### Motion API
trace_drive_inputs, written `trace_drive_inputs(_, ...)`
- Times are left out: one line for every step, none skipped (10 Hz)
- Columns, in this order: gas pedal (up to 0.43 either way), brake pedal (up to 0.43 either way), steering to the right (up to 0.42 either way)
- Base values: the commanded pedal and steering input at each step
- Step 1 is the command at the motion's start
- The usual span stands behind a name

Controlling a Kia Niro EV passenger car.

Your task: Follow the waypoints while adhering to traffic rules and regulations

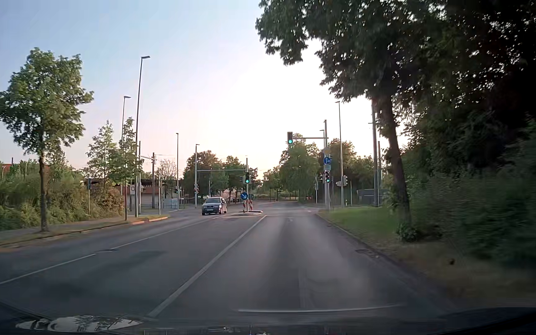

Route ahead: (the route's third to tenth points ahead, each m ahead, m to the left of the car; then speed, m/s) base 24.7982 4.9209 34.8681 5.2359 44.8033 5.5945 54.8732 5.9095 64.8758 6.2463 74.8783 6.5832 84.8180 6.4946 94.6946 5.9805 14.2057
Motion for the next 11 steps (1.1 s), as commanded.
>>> trace_drive_inputs(0.220,0.018,-0.001)
trace_drive_inputs(0.220,0.012,-0.001)
trace_drive_inputs(0.220,0.018,-0.001)
trace_drive_inputs(0.220,0.012,-0.001)
trace_drive_inputs(0.228,0.018,-0.001)
trace_drive_inputs(0.228,0.012,-0.001)
trace_drive_inputs(0.228,0.018,-0.001)
trace_drive_inputs(0.228,0.018,0.000)
trace_drive_inputs(0.228,0.018,0.000)
trace_drive_inputs(0.228,0.018,0.000)
trace_drive_inputs(0.228,0.012,-0.001)
